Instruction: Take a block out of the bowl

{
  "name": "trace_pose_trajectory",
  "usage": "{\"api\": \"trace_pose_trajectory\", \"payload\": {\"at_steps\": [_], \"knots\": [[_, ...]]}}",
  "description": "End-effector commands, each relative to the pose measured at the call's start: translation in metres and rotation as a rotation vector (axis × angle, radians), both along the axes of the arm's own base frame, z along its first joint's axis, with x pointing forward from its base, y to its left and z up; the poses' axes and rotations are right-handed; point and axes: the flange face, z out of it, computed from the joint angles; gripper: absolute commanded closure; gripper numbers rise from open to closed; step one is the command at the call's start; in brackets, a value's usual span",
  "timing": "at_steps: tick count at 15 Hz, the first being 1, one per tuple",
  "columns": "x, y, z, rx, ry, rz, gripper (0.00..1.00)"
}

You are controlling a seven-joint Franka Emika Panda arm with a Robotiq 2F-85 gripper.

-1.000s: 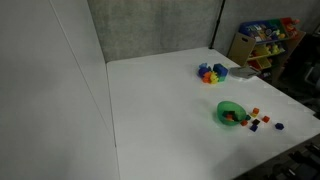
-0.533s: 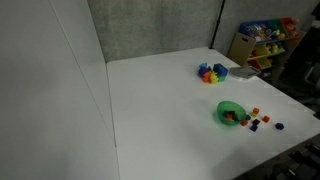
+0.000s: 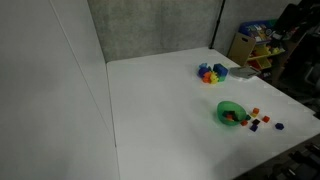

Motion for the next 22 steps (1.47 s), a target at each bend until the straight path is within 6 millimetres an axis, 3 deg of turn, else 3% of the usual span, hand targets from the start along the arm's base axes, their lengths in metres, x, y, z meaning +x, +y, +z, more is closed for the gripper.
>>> {"api": "trace_pose_trajectory", "payload": {"at_steps": [1, 9, 14, 22], "knots": [[0.026, -0.015, -0.026, 0.007, -0.016, 0.057, 0.0], [0.059, -0.02, -0.135, 0.019, -0.031, 0.19, 0.0], [0.07, -0.021, -0.191, 0.035, -0.009, 0.224, 0.0], [0.066, -0.018, -0.197, 0.025, 0.011, 0.211, 0.0]]}}
